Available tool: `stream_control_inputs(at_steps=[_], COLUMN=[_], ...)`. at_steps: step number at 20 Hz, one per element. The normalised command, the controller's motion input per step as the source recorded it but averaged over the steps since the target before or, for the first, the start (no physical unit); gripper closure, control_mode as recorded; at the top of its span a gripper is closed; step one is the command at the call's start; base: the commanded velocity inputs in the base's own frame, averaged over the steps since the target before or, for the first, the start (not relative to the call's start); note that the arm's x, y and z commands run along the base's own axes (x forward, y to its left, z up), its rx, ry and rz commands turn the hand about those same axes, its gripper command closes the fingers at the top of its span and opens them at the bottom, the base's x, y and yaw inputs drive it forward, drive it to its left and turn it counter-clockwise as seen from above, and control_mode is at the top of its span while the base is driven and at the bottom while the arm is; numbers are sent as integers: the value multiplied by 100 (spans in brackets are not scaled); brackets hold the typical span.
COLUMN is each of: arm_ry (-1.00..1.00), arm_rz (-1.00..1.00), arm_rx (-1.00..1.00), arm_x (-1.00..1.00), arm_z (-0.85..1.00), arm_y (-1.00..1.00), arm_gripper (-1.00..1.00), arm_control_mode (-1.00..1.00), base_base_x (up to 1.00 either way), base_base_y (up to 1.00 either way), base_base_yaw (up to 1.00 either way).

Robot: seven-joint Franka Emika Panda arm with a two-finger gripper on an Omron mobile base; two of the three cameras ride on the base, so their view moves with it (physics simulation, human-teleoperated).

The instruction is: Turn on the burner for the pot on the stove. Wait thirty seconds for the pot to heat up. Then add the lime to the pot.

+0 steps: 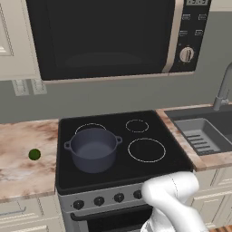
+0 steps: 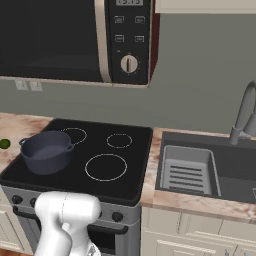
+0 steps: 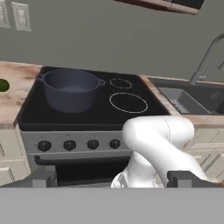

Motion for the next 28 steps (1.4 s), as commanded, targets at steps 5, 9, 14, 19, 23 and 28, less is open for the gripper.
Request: stream_control_inputs(at_steps=[5,9,14,19,23,28], arm_ry=[-1,-8,-2,-7,-4,-14], arm_rz=[7,5,4,0,0,1], arm_rx=[-12,-10,-12,-11,0,0], arm_x=[79,82,30,0,-2,0], arm_z=[-17,-22,-30,-58,-60,-19], arm_y=[0,0,0,0,0,0], arm_gripper=[-100,-100,-100,-100,-100,-100], arm_control_mode=[-100,-100,-100,-100,-100,-100], base_base_x=[0,0,0,0,0,0], base_base_y=[0,0,0,0,0,0], base_base_yaw=[0,0,0,0,0,0])
